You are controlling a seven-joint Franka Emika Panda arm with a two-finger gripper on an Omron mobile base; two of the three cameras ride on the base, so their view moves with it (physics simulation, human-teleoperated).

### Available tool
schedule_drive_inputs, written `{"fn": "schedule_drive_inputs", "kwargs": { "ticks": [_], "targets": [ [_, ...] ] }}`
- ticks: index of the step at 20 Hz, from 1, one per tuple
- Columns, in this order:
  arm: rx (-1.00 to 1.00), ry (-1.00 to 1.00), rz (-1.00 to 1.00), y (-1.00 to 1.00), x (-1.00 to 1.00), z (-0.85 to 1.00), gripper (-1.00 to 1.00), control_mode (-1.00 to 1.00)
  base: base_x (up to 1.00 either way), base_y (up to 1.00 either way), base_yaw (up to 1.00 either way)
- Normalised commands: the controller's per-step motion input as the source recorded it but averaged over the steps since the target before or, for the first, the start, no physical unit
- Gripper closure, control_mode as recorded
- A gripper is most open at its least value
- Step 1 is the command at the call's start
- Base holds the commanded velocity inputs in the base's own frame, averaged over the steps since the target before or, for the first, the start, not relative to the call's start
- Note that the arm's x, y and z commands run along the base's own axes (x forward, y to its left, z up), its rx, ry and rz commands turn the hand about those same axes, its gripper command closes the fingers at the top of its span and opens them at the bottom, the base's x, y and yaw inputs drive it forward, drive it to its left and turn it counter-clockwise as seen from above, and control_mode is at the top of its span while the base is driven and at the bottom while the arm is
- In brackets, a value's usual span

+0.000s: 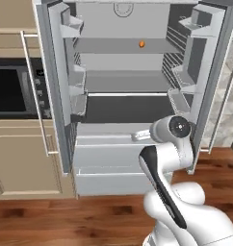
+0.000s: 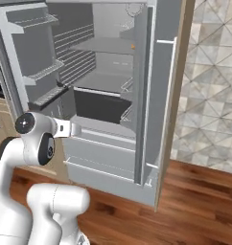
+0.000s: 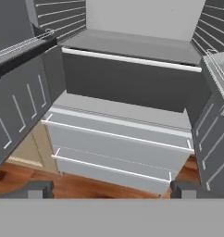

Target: Take the cheese, steak, and carrot from the fridge and place them on the plate on the dining counter to create an appetizer plate.

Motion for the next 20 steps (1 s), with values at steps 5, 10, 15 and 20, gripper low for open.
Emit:
{"fn": "schedule_drive_inputs", "kwargs": {
  "ticks": [5, 10, 15, 20],
  "targets": [
    [0.0, 0.0, 0.0, 0.0, 0.0, 0.0, -1.0, 1.0, 0.35, 0.09, -0.26],
    [0.0, 0.0, 0.0, 0.0, 0.0, 0.0, -1.0, 1.0, 0.33, 0.03, -0.25],
    [0.0, 0.0, 0.0, 0.0, 0.0, 0.0, -1.0, 1.0, 0.57, 0.45, -0.27],
    [0.0, 0.0, 0.0, 0.0, 0.0, 0.0, -1.0, 1.0, 0.58, 0.44, -0.25]
  ]
}}
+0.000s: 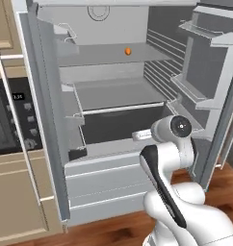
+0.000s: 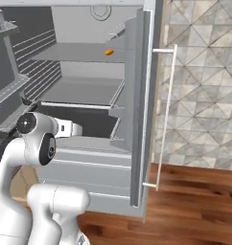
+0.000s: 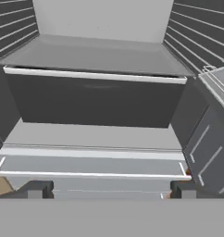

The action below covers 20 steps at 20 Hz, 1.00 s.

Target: Take the cheese, steak, and carrot from the fridge and place them on the plate on the dining counter to create an appetizer plate.

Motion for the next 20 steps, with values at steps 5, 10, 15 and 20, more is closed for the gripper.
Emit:
{"fn": "schedule_drive_inputs", "kwargs": {
  "ticks": [5, 10, 15, 20],
  "targets": [
    [0.0, 0.0, 0.0, 0.0, 0.0, 0.0, -1.0, 1.0, 0.55, 0.13, -0.24],
    [0.0, 0.0, 0.0, 0.0, 0.0, 0.0, -1.0, 1.0, 0.59, 0.21, -0.25],
    [0.0, 0.0, 0.0, 0.0, 0.0, 0.0, -1.0, 1.0, 0.61, 0.43, -0.24],
    [0.0, 0.0, 0.0, 0.0, 0.0, 0.0, -1.0, 1.0, 0.4, 0.32, -0.21]
  ]
}}
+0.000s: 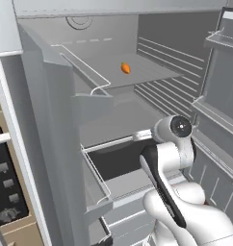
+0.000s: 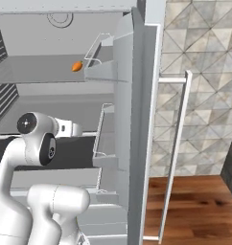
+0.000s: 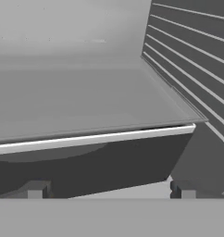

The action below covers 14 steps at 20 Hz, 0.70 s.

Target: Take the cheese, steak, and carrot from the fridge and place them on the plate on the dining counter to create an appetizer plate.

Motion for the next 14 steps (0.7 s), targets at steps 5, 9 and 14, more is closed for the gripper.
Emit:
{"fn": "schedule_drive_inputs", "kwargs": {
  "ticks": [5, 9, 14],
  "targets": [
    [0.0, 0.0, 0.0, 0.0, 0.0, 0.0, -1.0, 1.0, 0.07, 0.03, -0.05],
    [0.0, 0.0, 0.0, 0.0, 0.0, 0.0, -1.0, 1.0, 0.0, 0.0, 0.0],
    [0.0, 0.0, 0.0, 0.01, 0.08, 0.0, -1.0, -1.0, 0.01, 0.0, 0.0]
  ]
}}
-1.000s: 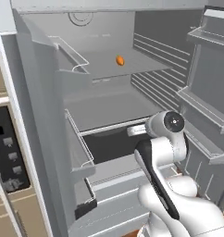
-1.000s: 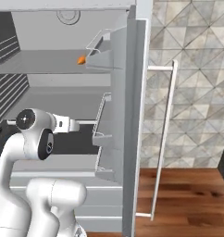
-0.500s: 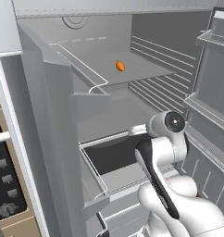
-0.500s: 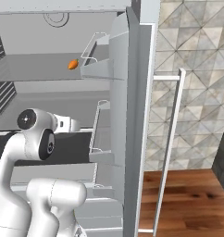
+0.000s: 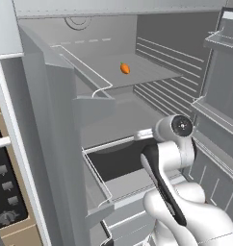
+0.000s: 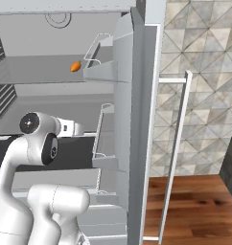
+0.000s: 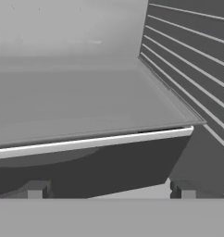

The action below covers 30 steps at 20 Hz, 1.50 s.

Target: Take the cheese, steak, and carrot from the fridge and place them on the plate on the dining counter to create an appetizer plate.

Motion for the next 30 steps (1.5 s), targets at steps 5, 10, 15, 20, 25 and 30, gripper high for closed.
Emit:
{"fn": "schedule_drive_inputs", "kwargs": {
  "ticks": [5, 10, 15, 20, 25, 30],
  "targets": [
    [0.0, -0.06, 0.0, 0.0, -0.02, 0.29, -1.0, -1.0, 0.0, 0.0, 0.0],
    [0.0, 0.0, 0.0, 0.01, 0.01, 0.48, -1.0, -1.0, 0.0, 0.0, 0.0],
    [0.02, 0.07, 0.0, 0.0, 0.02, 0.56, -1.0, -1.0, 0.0, 0.0, 0.0],
    [0.02, 0.04, 0.0, 0.0, 0.0, 0.56, -1.0, -1.0, 0.0, 0.0, 0.0],
    [0.0, 0.0, 0.0, 0.02, 0.0, 0.47, -1.0, -1.0, 0.0, 0.0, 0.0],
    [0.0, 0.0, 0.0, 0.04, 0.04, 0.53, -1.0, -1.0, 0.0, 0.0, 0.0]
  ]
}}
